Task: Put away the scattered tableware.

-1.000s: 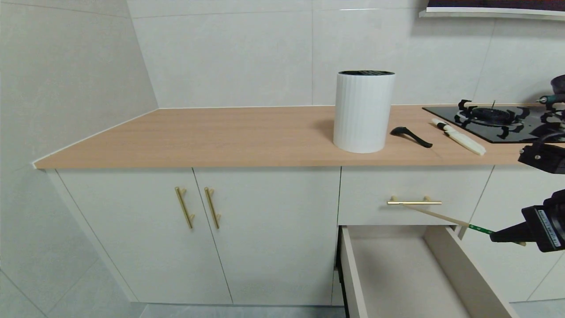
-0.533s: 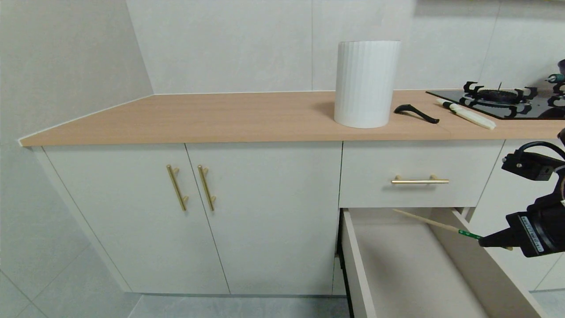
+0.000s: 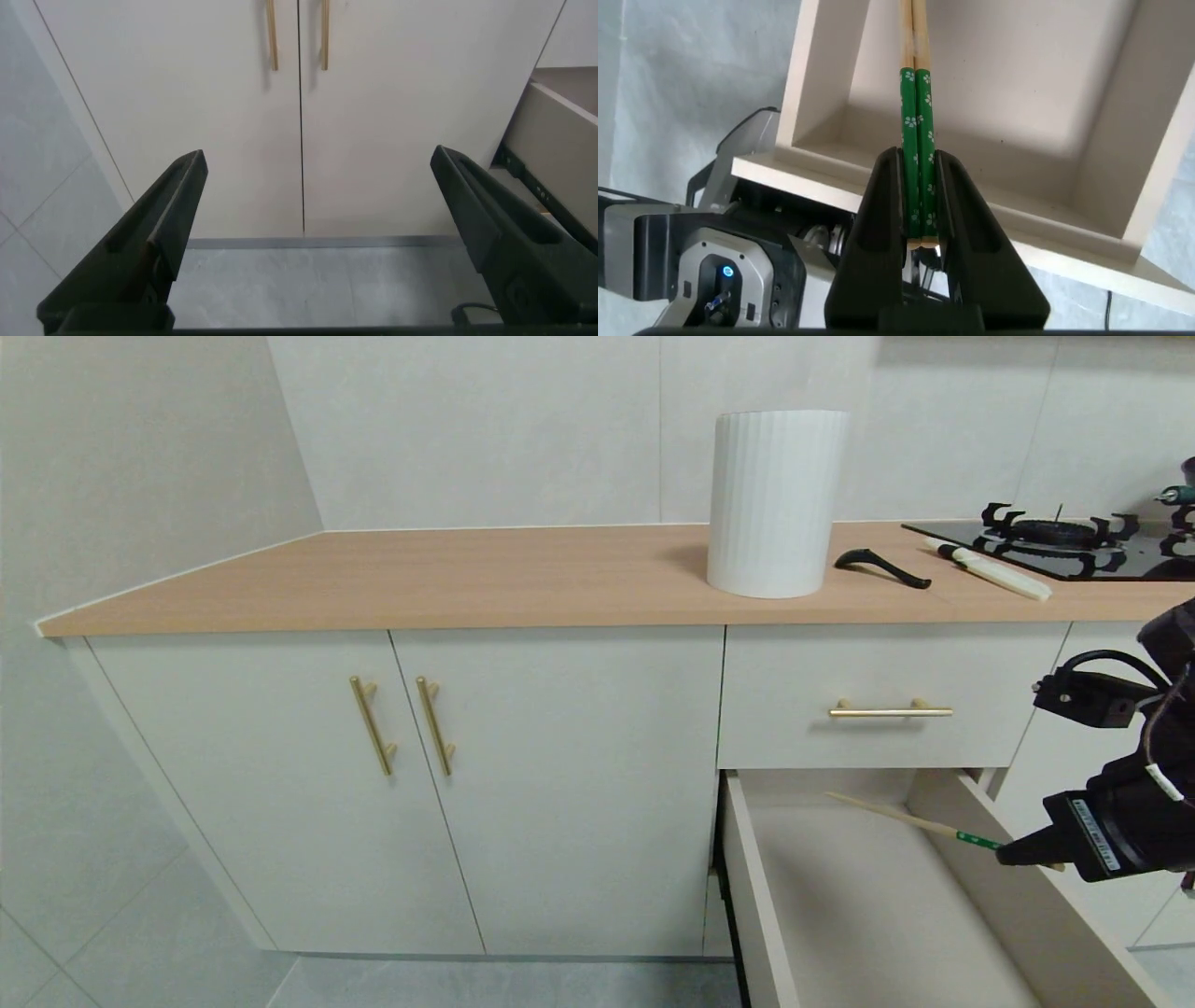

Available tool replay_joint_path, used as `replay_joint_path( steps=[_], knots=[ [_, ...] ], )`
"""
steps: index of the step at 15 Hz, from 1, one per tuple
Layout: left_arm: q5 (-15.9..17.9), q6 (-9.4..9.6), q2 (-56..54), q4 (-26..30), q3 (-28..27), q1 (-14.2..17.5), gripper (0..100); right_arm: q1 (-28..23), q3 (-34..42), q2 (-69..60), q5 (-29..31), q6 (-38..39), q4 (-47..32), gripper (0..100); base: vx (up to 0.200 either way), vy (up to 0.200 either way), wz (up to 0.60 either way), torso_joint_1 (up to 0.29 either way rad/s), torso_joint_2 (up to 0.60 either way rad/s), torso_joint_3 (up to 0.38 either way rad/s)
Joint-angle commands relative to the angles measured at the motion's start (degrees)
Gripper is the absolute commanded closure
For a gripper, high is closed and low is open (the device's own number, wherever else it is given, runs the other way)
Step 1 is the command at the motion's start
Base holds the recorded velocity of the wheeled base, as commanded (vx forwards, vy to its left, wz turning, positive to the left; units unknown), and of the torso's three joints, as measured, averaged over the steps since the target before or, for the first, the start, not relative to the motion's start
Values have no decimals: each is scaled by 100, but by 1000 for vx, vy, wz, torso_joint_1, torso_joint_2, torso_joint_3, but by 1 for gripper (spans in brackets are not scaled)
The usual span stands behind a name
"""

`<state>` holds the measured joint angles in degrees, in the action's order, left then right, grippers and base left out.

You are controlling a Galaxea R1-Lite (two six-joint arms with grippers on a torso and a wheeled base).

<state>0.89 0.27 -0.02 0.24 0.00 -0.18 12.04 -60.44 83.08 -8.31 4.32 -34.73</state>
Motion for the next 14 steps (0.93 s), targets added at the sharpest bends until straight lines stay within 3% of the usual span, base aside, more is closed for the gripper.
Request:
replay_joint_path(
  steps=[1, 6, 8, 14],
  knots=[
    [-1, 0, 2, 2, 0, 1, 0, 79, 6, 455, -4, -1, 98, 100, 0, 0, 0, 0, 0, 0],
    [-1, 0, 2, 2, 0, 1, 0, 298, -3, 2028, 40, 421, 775, 100, 0, 0, 0, 0, 0, 0],
    [-1, 0, 2, 2, 0, 1, 0, 448, 50, 2714, 58, 913, 1416, 100, 0, 0, 0, 0, 0, 0],
    [-1, 0, 2, 2, 0, 1, 0, 580, 621, 3926, 620, 1133, 3332, 100, 0, 0, 0, 0, 0, 0]
  ],
)
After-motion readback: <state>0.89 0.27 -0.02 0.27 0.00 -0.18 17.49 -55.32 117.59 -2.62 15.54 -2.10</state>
